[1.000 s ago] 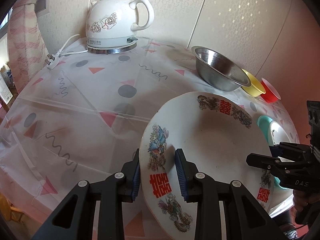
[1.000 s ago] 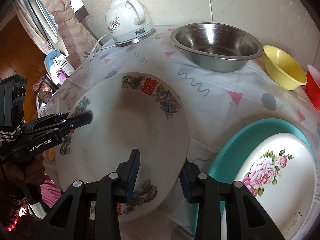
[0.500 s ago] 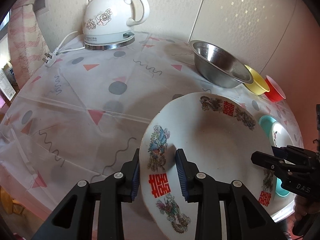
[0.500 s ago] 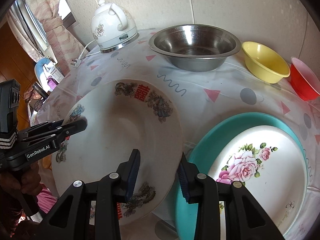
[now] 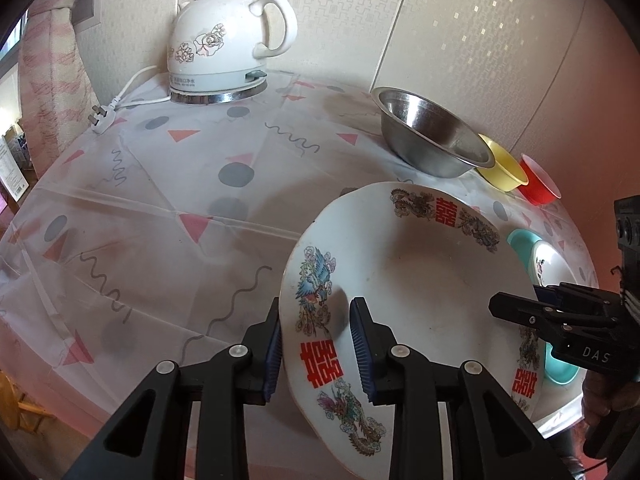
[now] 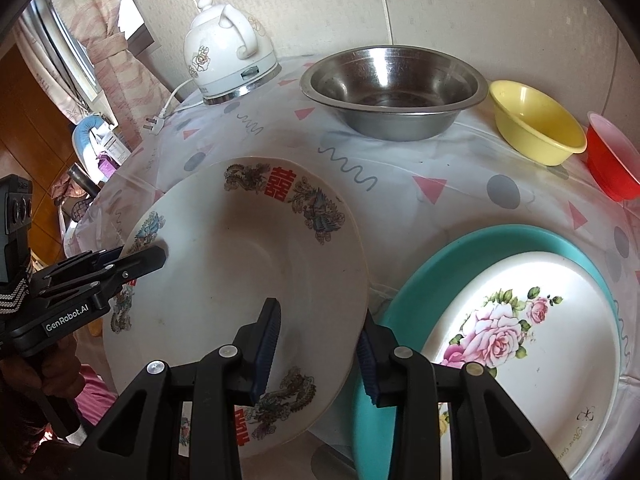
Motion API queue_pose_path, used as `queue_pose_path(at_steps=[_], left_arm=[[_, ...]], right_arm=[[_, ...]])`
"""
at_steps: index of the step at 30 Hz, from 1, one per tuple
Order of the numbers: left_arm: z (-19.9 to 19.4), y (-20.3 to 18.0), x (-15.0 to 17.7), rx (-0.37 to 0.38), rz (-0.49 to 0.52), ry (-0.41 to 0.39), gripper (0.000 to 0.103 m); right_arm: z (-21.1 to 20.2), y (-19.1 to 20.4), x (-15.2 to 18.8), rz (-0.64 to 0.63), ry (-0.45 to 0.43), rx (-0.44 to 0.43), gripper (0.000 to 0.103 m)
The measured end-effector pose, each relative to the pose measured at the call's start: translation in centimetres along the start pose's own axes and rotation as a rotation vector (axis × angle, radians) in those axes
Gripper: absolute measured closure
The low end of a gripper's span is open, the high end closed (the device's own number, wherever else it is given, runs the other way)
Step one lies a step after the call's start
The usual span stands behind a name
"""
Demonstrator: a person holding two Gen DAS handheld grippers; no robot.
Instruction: Organize plates and bowls
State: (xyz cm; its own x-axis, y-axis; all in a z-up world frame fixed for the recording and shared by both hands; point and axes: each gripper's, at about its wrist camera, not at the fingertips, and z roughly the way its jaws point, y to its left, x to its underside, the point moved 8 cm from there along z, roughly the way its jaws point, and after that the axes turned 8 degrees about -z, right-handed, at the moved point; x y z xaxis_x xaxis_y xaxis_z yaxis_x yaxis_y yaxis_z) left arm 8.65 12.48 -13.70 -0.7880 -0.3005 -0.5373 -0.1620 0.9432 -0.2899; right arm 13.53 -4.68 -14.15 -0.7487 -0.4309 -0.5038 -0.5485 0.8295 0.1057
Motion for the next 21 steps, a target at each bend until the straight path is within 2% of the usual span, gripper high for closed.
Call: queue_pose_path(at_steps=[6, 9, 16, 21], left_arm=[[0.0, -1.2, -0.1, 0.001, -0.020, 0.010, 0.071], [-0.2, -2.3, -0.5, 0.000, -0.011, 0.002, 0.071], [-0.4, -4.7, -1.4, 0.013, 0.019, -0.002, 0.071], [-0.1, -6.1, -1.4, 0.020, 0.036, 0.015, 0.071]], right_arm=[[-1.1, -0.9, -0.4, 0.040, -0.028, 0.021, 0.068], [-1.5, -1.8, -0.2, 0.066, -0.031, 0.046, 0.068], [-3.7, -3.2, 0.1, 0.137, -0.074, 0.042, 0.067], [-4.0, -4.4, 1.1, 0.193, -0.066, 0.048, 0.067]])
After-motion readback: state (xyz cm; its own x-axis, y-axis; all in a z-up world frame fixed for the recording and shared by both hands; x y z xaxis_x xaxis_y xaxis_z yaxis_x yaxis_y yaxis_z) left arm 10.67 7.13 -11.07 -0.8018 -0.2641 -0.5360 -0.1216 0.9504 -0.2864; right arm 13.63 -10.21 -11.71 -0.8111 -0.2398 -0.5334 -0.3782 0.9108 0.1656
